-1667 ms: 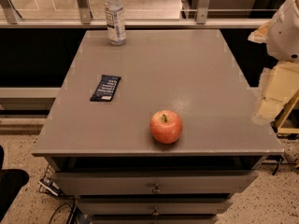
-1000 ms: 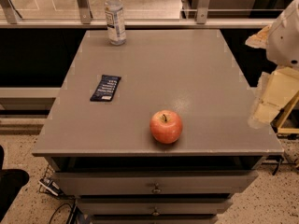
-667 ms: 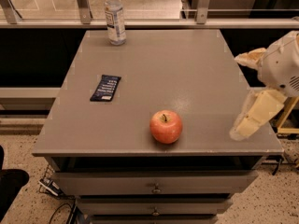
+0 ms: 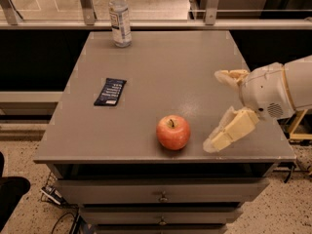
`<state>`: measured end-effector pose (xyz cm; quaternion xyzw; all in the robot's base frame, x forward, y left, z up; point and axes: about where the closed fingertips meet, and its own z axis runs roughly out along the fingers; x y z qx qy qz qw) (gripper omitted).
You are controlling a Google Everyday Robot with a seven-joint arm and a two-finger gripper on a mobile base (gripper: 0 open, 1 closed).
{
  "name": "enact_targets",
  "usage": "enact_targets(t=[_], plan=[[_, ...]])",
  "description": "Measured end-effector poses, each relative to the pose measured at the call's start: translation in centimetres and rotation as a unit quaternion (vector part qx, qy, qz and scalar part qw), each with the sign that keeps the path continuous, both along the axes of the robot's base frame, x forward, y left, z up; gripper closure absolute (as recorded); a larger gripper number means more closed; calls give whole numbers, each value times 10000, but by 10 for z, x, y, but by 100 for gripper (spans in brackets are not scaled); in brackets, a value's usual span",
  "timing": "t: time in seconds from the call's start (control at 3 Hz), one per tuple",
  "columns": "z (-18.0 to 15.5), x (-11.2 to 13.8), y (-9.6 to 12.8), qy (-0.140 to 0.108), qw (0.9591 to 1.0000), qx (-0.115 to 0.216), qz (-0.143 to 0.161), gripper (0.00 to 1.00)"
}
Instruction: Move apple near blue plastic bottle
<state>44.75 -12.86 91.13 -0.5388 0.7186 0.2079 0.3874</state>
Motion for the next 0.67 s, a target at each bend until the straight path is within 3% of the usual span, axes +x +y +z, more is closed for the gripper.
enact_targets(t=[0.33,0.67], plan=[[-10,1,28,-110,9981,565,198,0],[-23,3,53,-179,9961,771,395,0]])
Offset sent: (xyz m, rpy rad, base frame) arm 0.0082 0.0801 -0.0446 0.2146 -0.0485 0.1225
